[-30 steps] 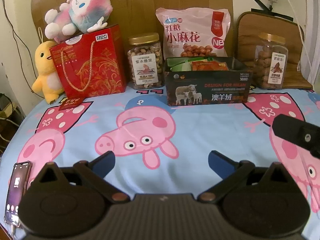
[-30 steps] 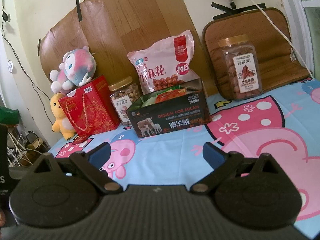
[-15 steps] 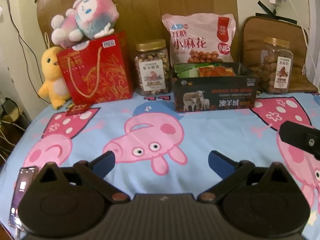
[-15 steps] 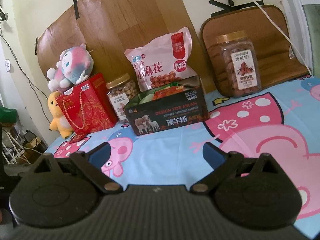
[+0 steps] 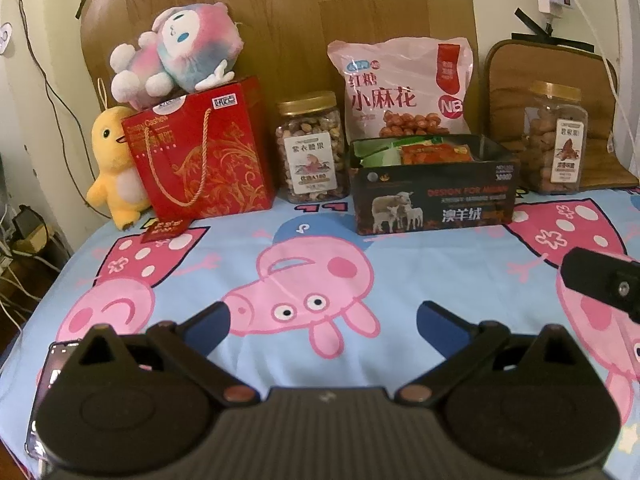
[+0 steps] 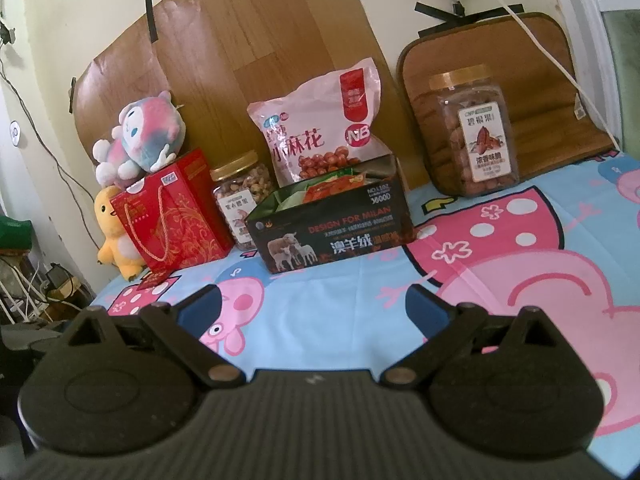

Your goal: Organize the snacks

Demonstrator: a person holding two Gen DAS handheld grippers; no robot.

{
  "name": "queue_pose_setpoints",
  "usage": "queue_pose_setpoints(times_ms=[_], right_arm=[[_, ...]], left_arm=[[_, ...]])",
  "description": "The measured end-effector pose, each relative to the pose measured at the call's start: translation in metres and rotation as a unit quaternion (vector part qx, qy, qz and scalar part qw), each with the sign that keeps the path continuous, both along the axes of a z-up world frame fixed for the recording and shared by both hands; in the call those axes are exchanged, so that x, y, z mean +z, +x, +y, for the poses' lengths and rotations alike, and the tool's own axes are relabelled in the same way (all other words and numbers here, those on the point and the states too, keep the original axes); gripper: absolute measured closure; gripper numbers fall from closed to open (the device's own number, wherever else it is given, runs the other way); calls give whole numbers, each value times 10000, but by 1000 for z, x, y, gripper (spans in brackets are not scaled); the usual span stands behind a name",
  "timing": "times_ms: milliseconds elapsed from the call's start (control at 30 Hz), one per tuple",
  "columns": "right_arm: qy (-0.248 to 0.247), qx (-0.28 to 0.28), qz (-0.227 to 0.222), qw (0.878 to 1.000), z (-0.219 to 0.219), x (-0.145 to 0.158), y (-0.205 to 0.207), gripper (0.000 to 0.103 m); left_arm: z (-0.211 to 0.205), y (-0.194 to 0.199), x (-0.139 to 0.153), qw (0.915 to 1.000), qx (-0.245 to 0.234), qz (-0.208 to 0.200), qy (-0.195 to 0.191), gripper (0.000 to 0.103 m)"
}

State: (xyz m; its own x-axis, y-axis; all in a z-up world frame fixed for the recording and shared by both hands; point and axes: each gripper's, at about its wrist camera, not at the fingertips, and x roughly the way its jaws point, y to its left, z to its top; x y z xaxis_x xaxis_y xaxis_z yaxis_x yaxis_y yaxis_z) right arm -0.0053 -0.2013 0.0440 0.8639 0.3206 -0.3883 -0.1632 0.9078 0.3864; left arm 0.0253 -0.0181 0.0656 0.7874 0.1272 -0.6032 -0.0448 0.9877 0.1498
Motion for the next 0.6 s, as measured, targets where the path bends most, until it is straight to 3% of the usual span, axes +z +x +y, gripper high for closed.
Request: queue_pose_setpoints(times_ms=[600], right_arm=[[-66, 17, -5, 10000, 2, 0, -4, 3]], left_arm=[[5, 0, -7, 9988, -120, 350, -321, 0]])
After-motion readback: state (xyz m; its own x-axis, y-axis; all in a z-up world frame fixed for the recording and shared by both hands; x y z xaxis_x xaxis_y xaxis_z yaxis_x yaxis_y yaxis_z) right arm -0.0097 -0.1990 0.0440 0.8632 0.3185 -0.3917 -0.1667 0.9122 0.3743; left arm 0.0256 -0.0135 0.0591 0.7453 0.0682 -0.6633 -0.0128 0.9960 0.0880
